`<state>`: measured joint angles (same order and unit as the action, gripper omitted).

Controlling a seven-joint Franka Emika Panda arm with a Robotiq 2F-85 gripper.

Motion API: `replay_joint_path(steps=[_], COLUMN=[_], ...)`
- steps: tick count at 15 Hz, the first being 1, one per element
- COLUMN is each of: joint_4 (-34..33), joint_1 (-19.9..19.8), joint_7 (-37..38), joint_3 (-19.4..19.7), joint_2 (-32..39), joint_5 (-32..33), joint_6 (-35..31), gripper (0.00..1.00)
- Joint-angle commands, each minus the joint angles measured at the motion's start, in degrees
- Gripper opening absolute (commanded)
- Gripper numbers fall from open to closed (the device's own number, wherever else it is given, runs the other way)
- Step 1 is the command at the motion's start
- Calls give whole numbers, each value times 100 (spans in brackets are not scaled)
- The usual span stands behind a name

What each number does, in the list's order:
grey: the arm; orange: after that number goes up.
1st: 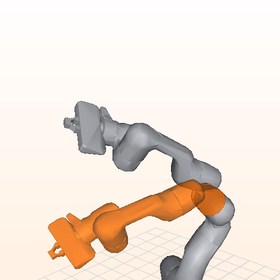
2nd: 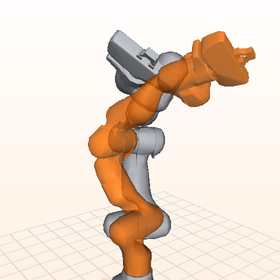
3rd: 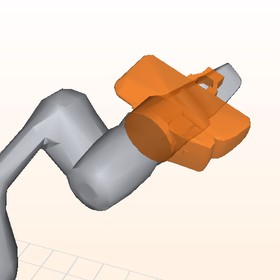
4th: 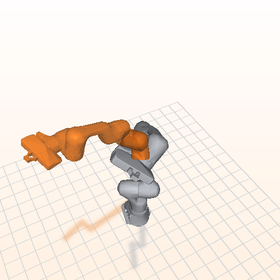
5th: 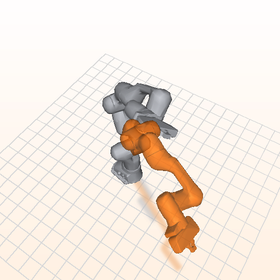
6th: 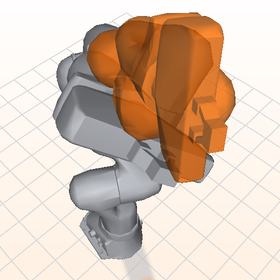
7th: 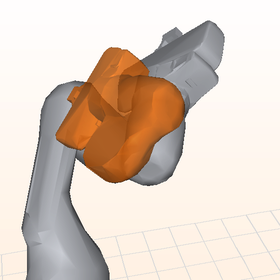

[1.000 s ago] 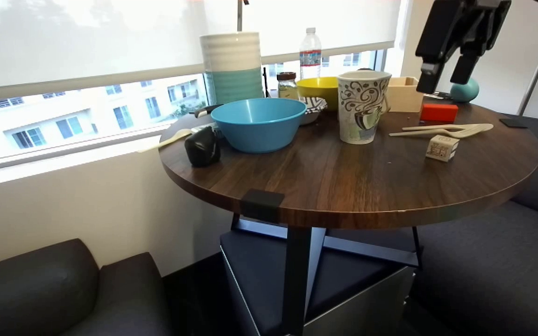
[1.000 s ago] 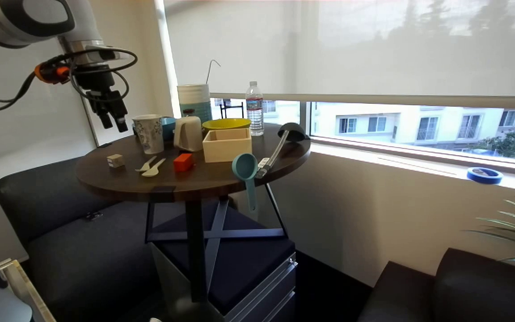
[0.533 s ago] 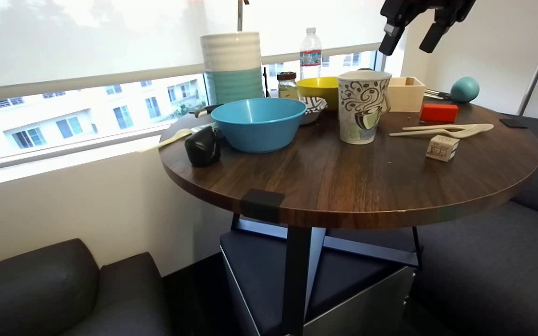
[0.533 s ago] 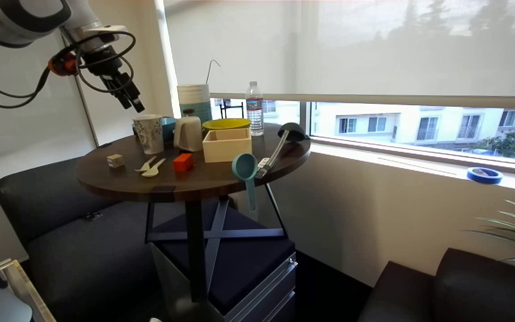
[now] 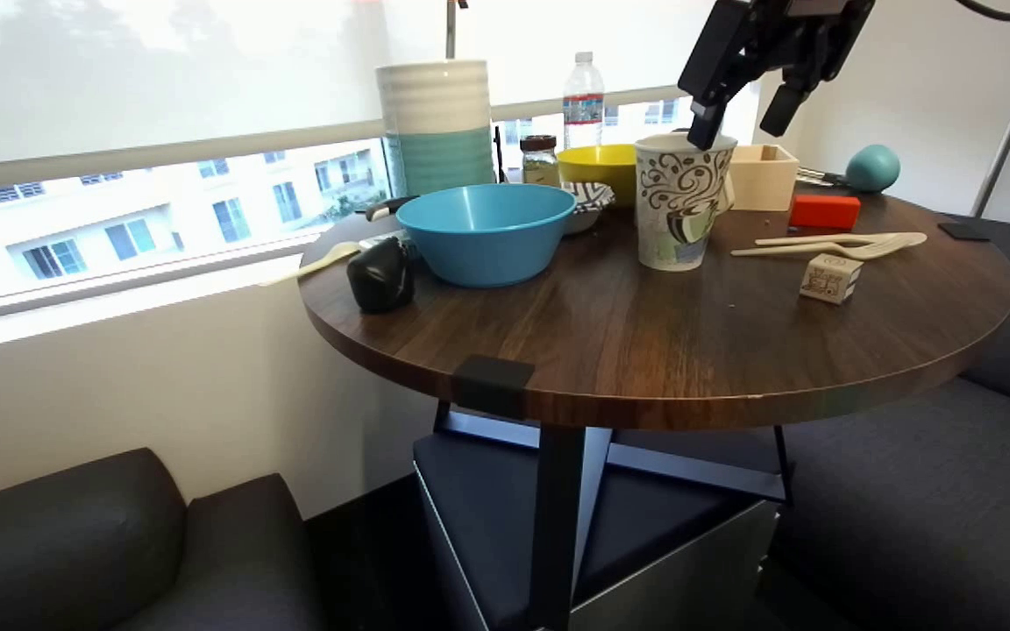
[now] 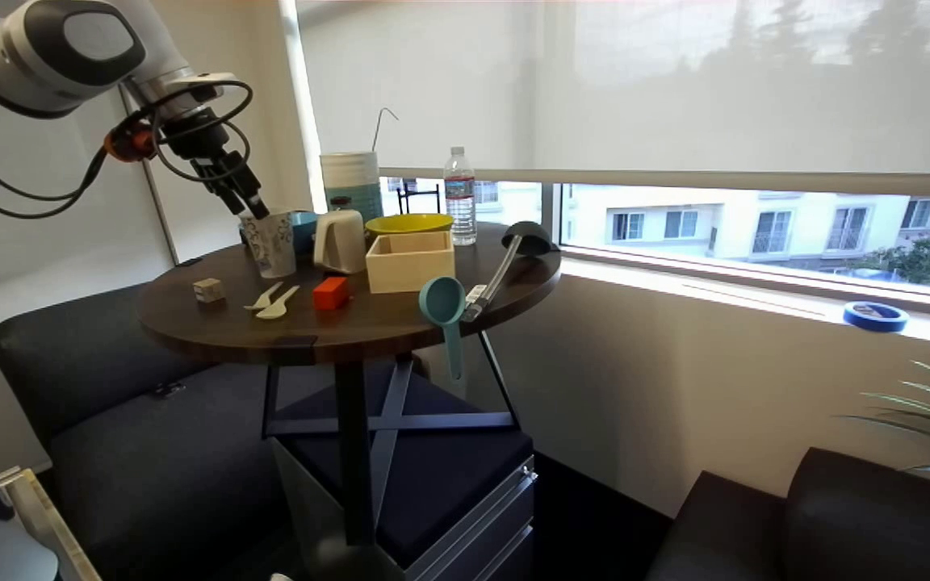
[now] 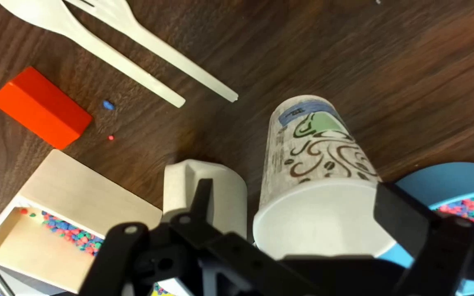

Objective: Slide the cream white block to left and cover it with a cup

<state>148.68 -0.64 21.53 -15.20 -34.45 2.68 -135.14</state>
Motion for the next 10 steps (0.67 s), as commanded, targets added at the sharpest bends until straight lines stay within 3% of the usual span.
replay_joint_path(steps=[1,10], joint_4=[-25,-116], joint_1=[18,321], joint_7=[137,-15], joint_3=[-63,20], joint_2=[145,177], joint_5=[142,-36], joint_6=[-49,470], gripper=[100,100])
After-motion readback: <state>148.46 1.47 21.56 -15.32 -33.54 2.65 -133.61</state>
